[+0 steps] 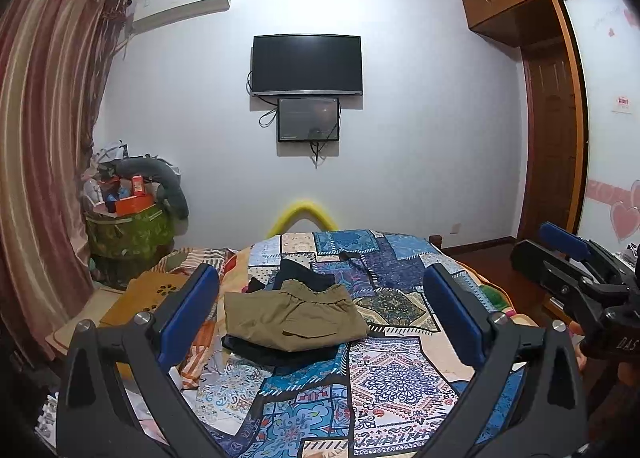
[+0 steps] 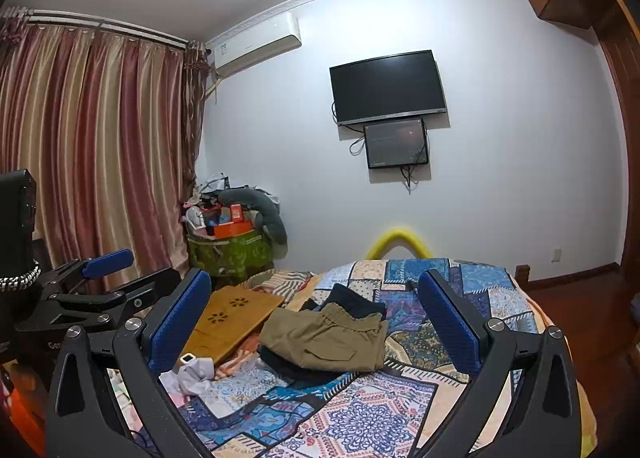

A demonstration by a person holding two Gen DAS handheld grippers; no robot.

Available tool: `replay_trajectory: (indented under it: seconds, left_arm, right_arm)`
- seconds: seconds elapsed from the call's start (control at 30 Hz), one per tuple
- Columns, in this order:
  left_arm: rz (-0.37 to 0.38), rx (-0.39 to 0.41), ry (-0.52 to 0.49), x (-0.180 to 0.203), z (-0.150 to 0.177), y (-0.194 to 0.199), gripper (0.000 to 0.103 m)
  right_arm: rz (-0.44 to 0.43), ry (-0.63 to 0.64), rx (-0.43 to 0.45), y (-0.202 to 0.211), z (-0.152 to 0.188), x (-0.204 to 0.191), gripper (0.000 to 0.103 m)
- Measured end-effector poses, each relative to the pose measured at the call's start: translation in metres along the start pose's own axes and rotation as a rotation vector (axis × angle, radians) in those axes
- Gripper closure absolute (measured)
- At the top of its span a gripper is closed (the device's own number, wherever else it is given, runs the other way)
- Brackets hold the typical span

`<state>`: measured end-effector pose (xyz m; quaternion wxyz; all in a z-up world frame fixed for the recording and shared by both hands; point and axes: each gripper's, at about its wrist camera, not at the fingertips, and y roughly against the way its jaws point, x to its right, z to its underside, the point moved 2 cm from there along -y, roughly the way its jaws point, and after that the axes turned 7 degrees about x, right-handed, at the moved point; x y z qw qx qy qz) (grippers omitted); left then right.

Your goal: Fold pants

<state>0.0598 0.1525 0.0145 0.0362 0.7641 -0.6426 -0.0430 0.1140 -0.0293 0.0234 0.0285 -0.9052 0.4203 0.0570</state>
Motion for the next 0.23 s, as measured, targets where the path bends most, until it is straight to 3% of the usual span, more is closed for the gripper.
replay_trajectory:
  seconds: [0.23]
  left_arm:
    - [0.009,-0.007,-0.006,0.0027,0.0018,-0.0038,0.0]
  right_arm:
    - [0.01,-0.006,-0.008,-0.0019,0.0025,0.0039,0.0]
